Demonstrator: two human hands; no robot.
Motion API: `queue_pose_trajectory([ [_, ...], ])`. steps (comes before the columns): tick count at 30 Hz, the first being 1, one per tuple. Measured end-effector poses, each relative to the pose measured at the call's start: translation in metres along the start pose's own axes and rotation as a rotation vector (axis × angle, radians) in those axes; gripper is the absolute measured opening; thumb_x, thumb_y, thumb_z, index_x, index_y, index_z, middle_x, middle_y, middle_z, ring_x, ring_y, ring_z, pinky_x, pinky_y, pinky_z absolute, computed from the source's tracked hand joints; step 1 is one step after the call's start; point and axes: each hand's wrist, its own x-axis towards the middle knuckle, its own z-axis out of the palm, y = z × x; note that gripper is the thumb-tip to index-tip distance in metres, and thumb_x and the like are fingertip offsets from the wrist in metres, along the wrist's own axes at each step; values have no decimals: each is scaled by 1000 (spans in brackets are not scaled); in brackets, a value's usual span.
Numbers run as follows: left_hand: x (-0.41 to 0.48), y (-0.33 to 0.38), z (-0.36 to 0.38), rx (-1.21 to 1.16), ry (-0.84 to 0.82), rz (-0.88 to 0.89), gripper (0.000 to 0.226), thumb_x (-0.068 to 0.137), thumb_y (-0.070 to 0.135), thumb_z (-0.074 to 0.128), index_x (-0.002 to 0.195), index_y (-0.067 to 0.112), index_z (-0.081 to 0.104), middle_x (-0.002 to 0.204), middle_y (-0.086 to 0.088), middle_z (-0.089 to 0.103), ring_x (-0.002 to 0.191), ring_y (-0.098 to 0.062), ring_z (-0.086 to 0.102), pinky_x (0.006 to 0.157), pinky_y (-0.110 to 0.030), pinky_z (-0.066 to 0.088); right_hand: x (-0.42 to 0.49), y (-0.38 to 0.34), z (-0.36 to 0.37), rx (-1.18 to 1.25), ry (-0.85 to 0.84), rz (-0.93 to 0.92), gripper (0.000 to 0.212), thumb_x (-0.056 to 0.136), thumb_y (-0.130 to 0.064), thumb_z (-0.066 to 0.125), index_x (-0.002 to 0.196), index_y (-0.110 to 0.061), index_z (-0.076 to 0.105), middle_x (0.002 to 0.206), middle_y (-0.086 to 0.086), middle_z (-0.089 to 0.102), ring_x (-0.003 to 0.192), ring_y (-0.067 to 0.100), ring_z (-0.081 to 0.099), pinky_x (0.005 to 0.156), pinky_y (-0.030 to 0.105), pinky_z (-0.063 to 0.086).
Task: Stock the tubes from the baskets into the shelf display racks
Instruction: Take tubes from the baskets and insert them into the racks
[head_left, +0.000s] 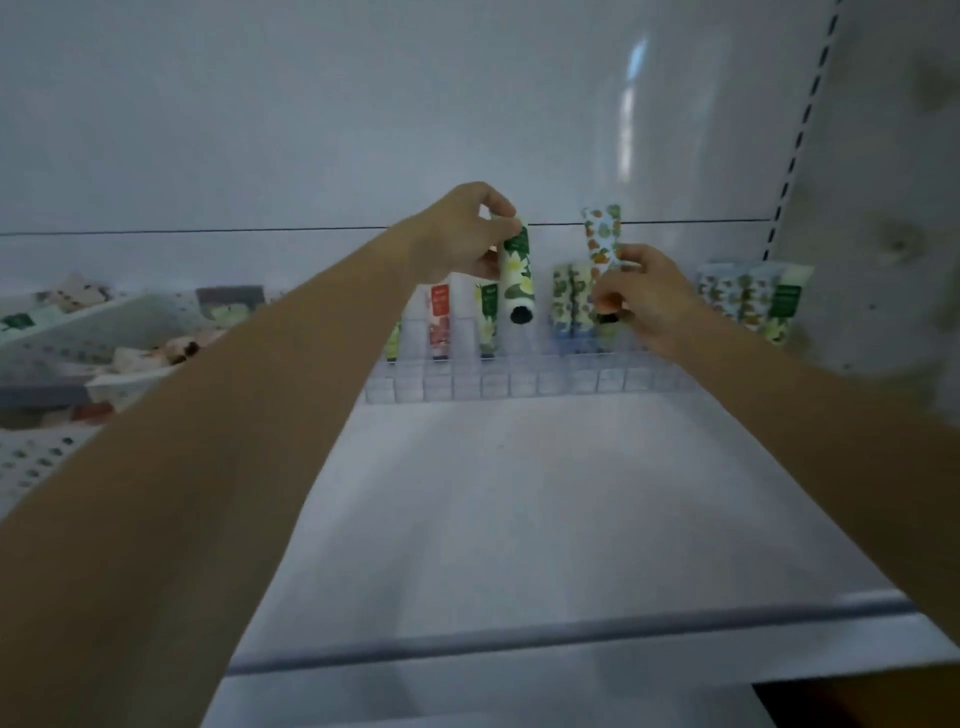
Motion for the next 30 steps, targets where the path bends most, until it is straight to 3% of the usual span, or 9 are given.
queue_pose_trajectory([
  [5, 9, -6, 79, -260, 213, -70, 6, 97, 12, 46, 99, 11, 40, 105, -16, 51, 83, -28, 59, 54, -30, 55, 5, 8, -65, -132, 178, -47, 36, 83, -10, 67, 110, -12, 44, 94, 0, 56, 75, 12, 60, 59, 21, 52],
  [9, 15, -17, 135, -370, 365, -117, 16, 95, 16, 48, 81, 18, 43, 102, -15, 54, 89, -30, 58, 62, -36, 56, 5, 24, -101, -269, 284, -182, 42, 83, -13, 66, 119, -5, 44, 101, 1, 55, 87, 13, 57, 66, 18, 50],
  [11, 18, -17, 156, -412, 382, -126, 2, 93, 15, 50, 92, 14, 50, 107, -16, 56, 95, -28, 57, 81, -41, 54, 1, 36, -117, -331, 306, -257, 42, 84, -12, 65, 119, -4, 45, 101, 0, 54, 84, 10, 56, 61, 14, 48],
  [13, 19, -21, 176, -429, 358, -137, 25, 90, 13, 52, 115, 9, 50, 115, -14, 56, 96, -22, 54, 90, -37, 50, 0, 46, -132, -395, 311, -307, 43, 83, -11, 65, 120, -3, 45, 104, 0, 53, 89, 12, 54, 63, 11, 42],
  [18, 13, -25, 203, -464, 254, -131, 50, 85, 0, 57, 131, 10, 42, 115, -11, 53, 77, -10, 56, 53, -13, 48, 8, 52, -147, -484, 302, -331, 55, 80, -14, 68, 126, -6, 40, 111, 0, 55, 95, 14, 55, 55, -3, 34],
  [21, 13, -26, 204, -479, 272, -84, 54, 82, -4, 62, 131, 10, 43, 118, -15, 56, 78, -11, 57, 53, -9, 49, 10, 57, -147, -561, 242, -334, 64, 80, -20, 69, 133, -8, 34, 127, 10, 53, 108, 22, 56, 85, 26, 48],
  [23, 11, -26, 204, -461, 275, -66, 57, 82, -2, 64, 133, 10, 42, 122, -16, 57, 89, -16, 58, 59, -12, 50, 9, 59, -147, -571, 204, -337, 64, 82, -18, 68, 133, -5, 33, 131, 14, 49, 115, 27, 52, 96, 44, 45],
  [26, 9, -29, 203, -447, 291, -70, 58, 83, -2, 63, 135, 10, 40, 126, -17, 55, 101, -23, 59, 61, -15, 50, 9, 59, -148, -568, 236, -300, 61, 81, -13, 68, 130, -2, 33, 130, 15, 49, 116, 27, 51, 97, 44, 45],
  [30, 8, -32, 198, -432, 290, -74, 57, 83, -3, 61, 135, 10, 41, 125, -19, 54, 94, -19, 55, 65, -20, 51, 8, 60, -152, -532, 261, -238, 58, 81, -10, 67, 127, 0, 32, 130, 15, 48, 116, 27, 51, 97, 40, 45],
])
